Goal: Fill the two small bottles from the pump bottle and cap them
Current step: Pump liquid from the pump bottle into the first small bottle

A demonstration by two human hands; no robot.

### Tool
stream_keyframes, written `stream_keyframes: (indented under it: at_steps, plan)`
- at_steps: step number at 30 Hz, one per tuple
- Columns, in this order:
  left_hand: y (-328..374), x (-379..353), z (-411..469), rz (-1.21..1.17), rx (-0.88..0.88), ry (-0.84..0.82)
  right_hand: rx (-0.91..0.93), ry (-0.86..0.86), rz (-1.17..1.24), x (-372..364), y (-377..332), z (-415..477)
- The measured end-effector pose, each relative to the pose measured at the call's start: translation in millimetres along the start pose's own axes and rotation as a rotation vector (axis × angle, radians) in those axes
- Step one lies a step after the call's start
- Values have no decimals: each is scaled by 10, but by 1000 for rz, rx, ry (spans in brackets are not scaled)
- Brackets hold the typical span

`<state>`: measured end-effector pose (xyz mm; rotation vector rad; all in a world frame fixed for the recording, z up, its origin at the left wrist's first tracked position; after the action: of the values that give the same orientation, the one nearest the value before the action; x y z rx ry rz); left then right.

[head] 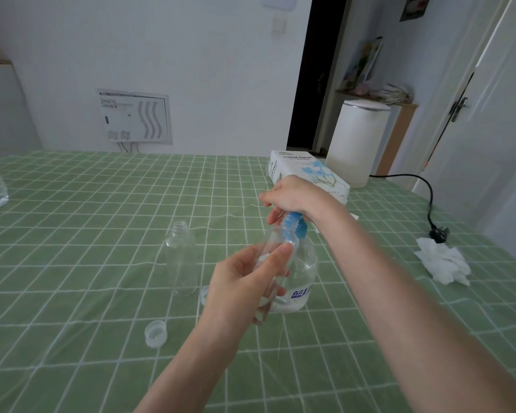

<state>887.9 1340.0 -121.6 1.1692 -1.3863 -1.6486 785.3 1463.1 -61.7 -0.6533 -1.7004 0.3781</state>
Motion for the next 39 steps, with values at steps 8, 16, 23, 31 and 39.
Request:
stream_keyframes:
  at_steps: [8,16,23,31,39]
  plan:
    - [32,-9,2,3,-18,-16,35,56,-57,100,-80,-40]
    - [15,3,4,19,-9,-8,4,25,-101,64,-57,-13]
    - [-8,4,-3,28,1,-9,-5,22,-90,19,-31,-43]
    - [35,1,-6,26,-33,-14,21,64,-123,95,-110,-63]
    - [15,4,-8,42,-15,0,-25,35,-109,58,-46,-43]
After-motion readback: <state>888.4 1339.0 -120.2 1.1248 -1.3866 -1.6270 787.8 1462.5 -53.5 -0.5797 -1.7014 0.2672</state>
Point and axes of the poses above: each hand's wrist, its own z-axis towards the middle knuckle, its own x-axis out of the back of the hand, y = z × x, the point moved 2 cm from there along z, towards the middle knuckle, and after that the axes turned 7 degrees about -y, right-handed, at the moved point
